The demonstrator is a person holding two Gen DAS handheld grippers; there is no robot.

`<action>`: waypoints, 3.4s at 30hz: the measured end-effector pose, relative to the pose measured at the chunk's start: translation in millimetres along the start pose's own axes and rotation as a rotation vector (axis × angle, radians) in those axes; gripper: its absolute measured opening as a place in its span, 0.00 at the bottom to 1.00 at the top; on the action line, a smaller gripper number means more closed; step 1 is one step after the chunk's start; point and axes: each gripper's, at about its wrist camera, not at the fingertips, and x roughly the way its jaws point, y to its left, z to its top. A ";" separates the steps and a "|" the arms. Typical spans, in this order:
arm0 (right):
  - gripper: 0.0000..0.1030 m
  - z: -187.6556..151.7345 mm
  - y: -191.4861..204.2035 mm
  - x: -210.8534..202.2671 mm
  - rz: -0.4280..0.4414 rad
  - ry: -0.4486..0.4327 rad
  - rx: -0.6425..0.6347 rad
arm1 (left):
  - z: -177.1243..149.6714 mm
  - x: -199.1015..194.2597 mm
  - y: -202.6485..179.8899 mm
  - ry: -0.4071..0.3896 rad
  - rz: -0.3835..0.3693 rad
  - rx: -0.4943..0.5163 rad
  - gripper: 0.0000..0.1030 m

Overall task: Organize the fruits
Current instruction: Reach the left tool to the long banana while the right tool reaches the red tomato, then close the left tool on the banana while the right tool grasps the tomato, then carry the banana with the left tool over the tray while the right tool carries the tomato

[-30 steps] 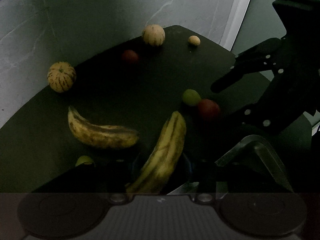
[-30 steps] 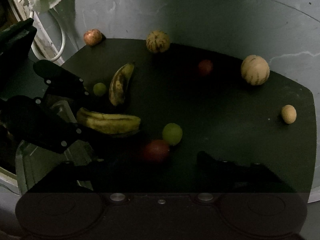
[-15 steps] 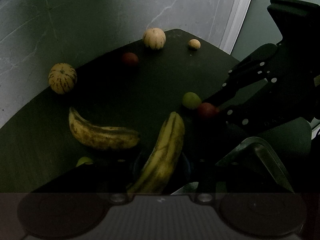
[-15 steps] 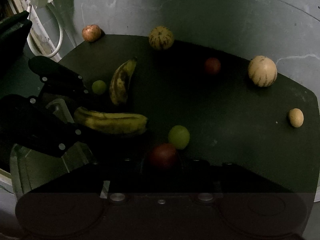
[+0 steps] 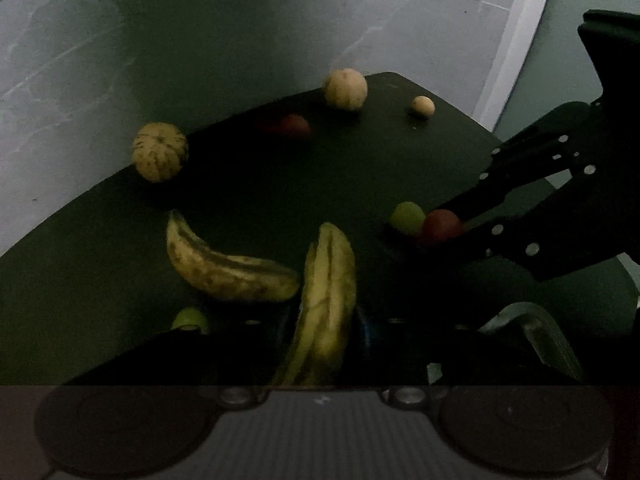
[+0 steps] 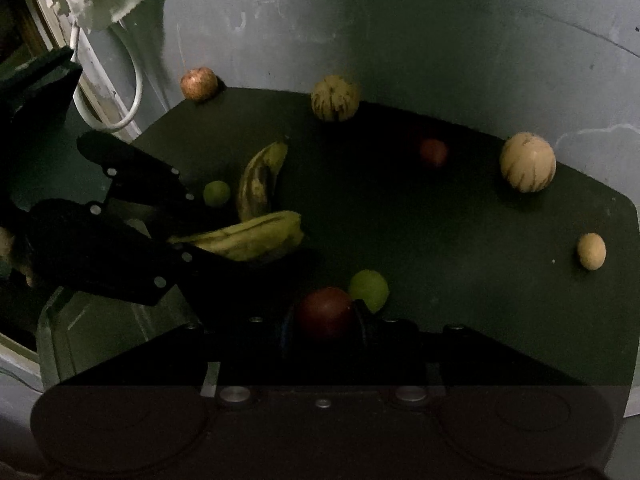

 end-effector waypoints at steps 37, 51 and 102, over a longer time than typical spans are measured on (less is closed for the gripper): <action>0.31 58.7 10.4 -77.5 0.195 -0.181 -0.187 | -7.7 -116.6 -52.0 -0.260 0.478 -0.658 0.32; 0.31 72.3 61.9 -125.3 0.423 -0.241 -0.413 | -41.6 -190.4 -125.6 -0.334 0.754 -0.967 0.32; 0.31 53.6 143.4 -39.9 0.522 -0.057 -0.680 | -140.0 -146.3 -137.1 -0.271 0.882 -1.381 0.32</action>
